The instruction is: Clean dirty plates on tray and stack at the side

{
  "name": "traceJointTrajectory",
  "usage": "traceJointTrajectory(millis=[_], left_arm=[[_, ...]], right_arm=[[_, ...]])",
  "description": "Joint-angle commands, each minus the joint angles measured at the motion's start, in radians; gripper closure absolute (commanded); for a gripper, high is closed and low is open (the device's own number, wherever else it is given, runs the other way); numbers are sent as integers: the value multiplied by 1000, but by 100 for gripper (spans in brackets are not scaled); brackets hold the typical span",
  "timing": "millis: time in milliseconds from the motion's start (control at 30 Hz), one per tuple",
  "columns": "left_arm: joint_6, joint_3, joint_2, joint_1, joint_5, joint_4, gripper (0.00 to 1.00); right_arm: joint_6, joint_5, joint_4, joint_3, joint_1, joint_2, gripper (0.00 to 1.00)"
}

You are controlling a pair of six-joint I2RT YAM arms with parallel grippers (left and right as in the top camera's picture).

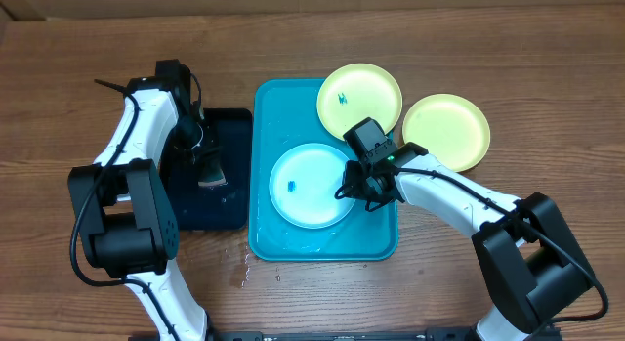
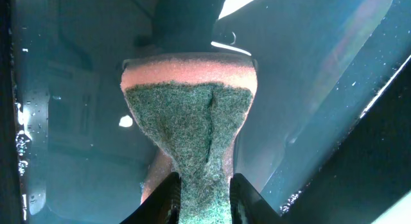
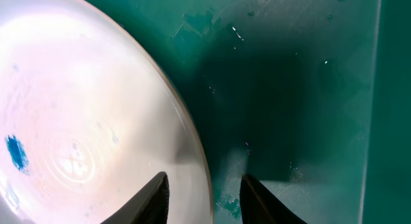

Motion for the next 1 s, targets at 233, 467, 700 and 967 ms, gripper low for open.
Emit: traceJointTrajectory(millis=[233, 467, 700, 967], left_arm=[[32, -10, 13, -8, -14, 3, 73], [36, -67, 13, -14, -70, 68, 72], [36, -74, 13, -15, -66, 110, 76], [139, -63, 8, -23, -71, 121, 96]], right_arm=[[-1, 3, 4, -6, 6, -23, 62], [-1, 3, 3, -6, 6, -23, 62], [0, 3, 3, -6, 6, -23, 62], [0, 2, 2, -6, 6, -23, 62]])
